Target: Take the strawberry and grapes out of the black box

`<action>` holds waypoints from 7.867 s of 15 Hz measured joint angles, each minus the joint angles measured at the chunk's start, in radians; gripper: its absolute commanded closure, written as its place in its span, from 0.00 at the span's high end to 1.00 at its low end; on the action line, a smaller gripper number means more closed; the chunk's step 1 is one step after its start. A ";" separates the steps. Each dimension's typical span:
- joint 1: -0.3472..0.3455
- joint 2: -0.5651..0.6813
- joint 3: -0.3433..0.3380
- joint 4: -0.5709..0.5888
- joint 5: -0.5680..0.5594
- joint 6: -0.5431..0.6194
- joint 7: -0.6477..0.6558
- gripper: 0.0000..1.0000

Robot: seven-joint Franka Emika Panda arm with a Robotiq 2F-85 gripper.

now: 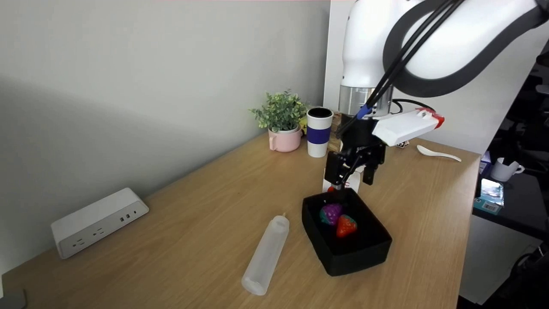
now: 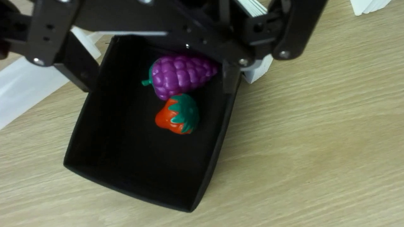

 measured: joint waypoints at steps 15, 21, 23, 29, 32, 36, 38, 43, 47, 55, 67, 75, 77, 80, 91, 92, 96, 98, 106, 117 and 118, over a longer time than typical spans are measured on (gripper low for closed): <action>0.007 0.241 -0.010 0.260 -0.005 -0.159 0.025 1.00; 0.017 0.317 -0.010 0.328 -0.005 -0.210 0.044 1.00; 0.019 0.335 -0.010 0.348 -0.005 -0.227 0.054 1.00; 0.028 0.370 -0.010 0.379 -0.005 -0.269 0.101 1.00; 0.031 0.375 -0.010 0.379 -0.004 -0.279 0.125 1.00; 0.032 0.375 -0.010 0.379 -0.004 -0.281 0.148 0.92; 0.032 0.375 -0.010 0.379 -0.004 -0.281 0.153 0.66; 0.034 0.374 -0.010 0.394 -0.002 -0.285 0.153 0.31; 0.034 0.373 -0.010 0.403 -0.002 -0.292 0.154 0.15; 0.035 0.373 -0.012 0.410 -0.003 -0.308 0.154 0.15; 0.108 0.327 -0.038 0.415 -0.098 -0.308 0.219 0.15; 0.178 0.280 -0.043 0.413 -0.245 -0.313 0.320 0.15; 0.194 0.269 -0.043 0.413 -0.282 -0.316 0.347 0.15; 0.215 0.253 -0.043 0.411 -0.324 -0.319 0.372 0.15; 0.236 0.253 -0.006 0.407 -0.330 -0.347 0.274 0.15; 0.234 0.260 0.000 0.407 -0.321 -0.355 0.243 0.15; 0.228 0.287 0.015 0.419 -0.267 -0.402 0.105 0.15; 0.228 0.304 0.020 0.434 -0.254 -0.435 0.067 0.15; 0.255 0.335 0.023 0.499 -0.281 -0.492 0.062 0.15; 0.286 0.335 0.023 0.538 -0.311 -0.523 0.080 0.15; 0.286 0.335 0.024 0.539 -0.310 -0.523 0.076 0.15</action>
